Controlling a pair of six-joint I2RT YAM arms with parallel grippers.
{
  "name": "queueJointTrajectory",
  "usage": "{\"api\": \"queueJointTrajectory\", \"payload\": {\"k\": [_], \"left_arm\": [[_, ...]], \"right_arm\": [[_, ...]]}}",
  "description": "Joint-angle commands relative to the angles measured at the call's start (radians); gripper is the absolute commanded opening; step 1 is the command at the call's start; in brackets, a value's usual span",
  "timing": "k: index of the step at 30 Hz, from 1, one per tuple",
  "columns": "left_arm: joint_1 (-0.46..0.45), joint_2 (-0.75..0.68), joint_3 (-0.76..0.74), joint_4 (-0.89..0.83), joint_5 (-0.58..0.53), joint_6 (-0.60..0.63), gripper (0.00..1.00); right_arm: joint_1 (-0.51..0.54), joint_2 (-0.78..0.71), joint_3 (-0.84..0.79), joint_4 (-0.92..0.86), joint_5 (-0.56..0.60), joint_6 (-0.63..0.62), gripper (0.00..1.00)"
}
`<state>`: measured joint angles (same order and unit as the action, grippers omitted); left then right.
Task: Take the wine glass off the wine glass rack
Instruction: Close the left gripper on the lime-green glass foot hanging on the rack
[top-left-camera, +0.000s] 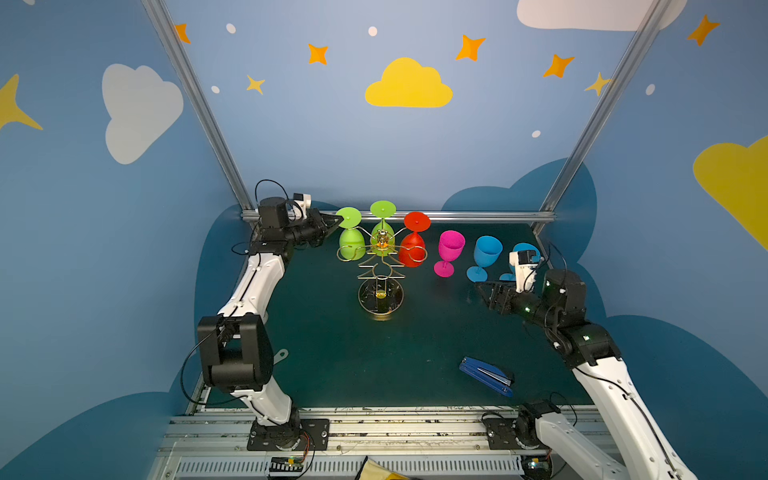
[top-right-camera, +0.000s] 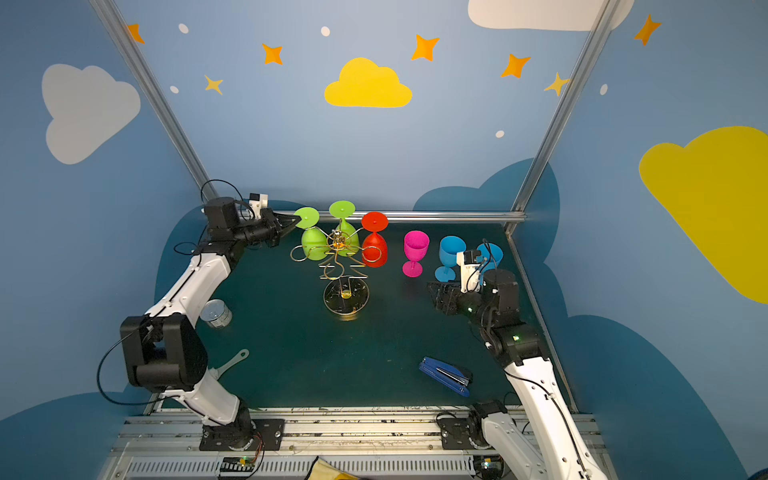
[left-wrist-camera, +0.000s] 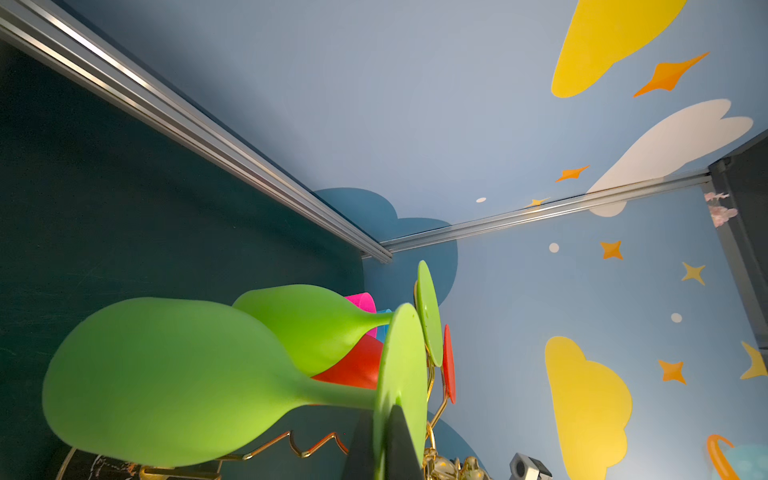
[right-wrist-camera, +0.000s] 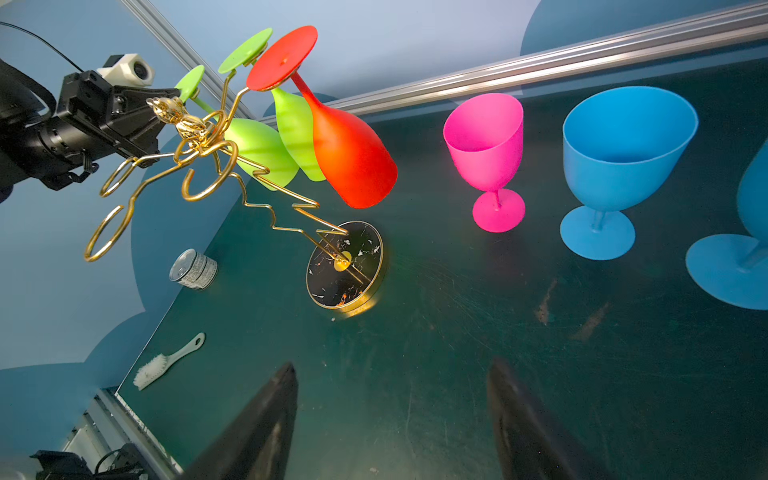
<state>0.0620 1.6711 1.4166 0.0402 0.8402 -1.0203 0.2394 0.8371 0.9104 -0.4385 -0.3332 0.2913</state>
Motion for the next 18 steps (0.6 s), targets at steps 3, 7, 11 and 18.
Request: {"api": "queueJointTrajectory", "payload": {"k": [3,7,11,18], "left_arm": [[0.018,-0.018,0.01,0.142,0.016,-0.027,0.03],[0.02,-0.021,0.01,0.139,0.009,-0.024,0.03],[0.022,-0.017,0.011,0.124,0.003,-0.012,0.07],[0.021,-0.01,0.014,0.113,-0.011,-0.004,0.35]], "right_arm": [[0.005,-0.016,-0.01,0.0,0.005,0.005,0.71],[0.005,-0.016,-0.007,0.0,0.002,0.004,0.72],[0.004,-0.015,-0.004,-0.001,-0.001,0.006,0.71],[0.005,-0.015,0.001,-0.002,-0.004,0.004,0.71]]}}
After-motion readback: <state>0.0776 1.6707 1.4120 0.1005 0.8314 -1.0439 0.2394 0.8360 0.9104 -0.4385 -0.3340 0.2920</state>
